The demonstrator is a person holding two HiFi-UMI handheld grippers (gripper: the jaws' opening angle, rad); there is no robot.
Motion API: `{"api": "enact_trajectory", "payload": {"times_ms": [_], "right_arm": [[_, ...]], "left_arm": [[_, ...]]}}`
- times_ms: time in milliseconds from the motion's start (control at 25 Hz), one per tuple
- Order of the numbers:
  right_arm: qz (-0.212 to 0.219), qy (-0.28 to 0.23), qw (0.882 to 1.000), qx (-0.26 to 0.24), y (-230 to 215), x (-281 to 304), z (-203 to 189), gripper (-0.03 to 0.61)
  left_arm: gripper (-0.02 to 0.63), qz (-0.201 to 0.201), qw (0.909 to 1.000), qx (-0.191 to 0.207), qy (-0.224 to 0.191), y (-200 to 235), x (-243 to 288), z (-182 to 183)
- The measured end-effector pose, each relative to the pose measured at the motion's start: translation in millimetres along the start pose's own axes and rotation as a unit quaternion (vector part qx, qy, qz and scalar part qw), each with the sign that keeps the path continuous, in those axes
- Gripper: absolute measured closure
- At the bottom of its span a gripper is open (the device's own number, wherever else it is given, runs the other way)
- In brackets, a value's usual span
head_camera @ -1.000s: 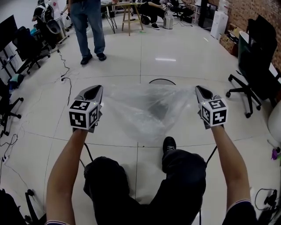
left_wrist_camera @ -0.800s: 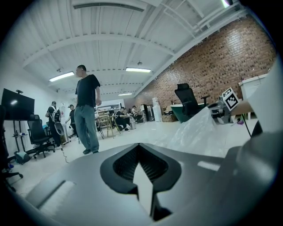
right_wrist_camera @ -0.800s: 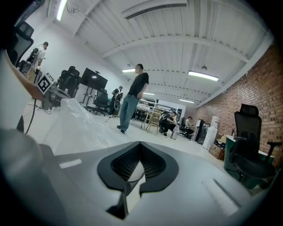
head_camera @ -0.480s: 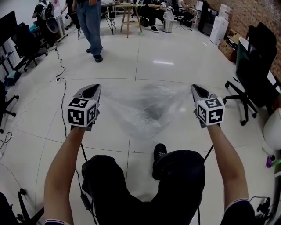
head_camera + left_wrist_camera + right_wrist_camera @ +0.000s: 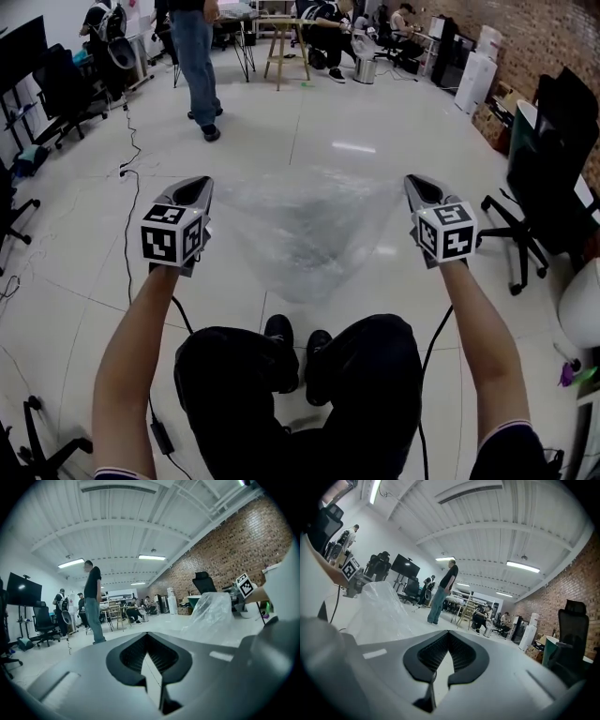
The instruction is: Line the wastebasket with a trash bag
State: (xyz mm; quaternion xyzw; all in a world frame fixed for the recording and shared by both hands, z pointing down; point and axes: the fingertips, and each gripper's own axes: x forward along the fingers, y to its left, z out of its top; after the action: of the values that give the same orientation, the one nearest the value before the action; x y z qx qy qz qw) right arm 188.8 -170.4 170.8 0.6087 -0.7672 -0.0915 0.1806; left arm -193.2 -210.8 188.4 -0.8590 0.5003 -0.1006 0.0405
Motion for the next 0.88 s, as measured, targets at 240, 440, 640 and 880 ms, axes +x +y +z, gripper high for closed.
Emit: {"api": "enact_trajectory", "payload": {"times_ms": [240, 440, 640, 880], "right_arm": [[-0.001, -0.007, 1.0, -0.004, -28, 26, 9, 0.577], [0.011, -0.023, 1.0, -0.01, -44, 53, 18, 0.577], [0.025, -0.043, 0.999, -0.001, -62, 77, 20, 0.577], [0.035, -0.072, 0.997, 0.018, -85, 94, 27, 0.577]], "left_arm": [[0.601, 0.019, 0.9997, -0.012, -0.01, 6, 34, 8], [0.601, 0.027, 0.9994, -0.017, -0.015, 1, 64, 17], [0.601, 0.047, 0.9987, -0.008, -0.019, 2, 84, 34], [0.601, 0.07, 0.9972, -0.002, -0.026, 3, 96, 53]]}}
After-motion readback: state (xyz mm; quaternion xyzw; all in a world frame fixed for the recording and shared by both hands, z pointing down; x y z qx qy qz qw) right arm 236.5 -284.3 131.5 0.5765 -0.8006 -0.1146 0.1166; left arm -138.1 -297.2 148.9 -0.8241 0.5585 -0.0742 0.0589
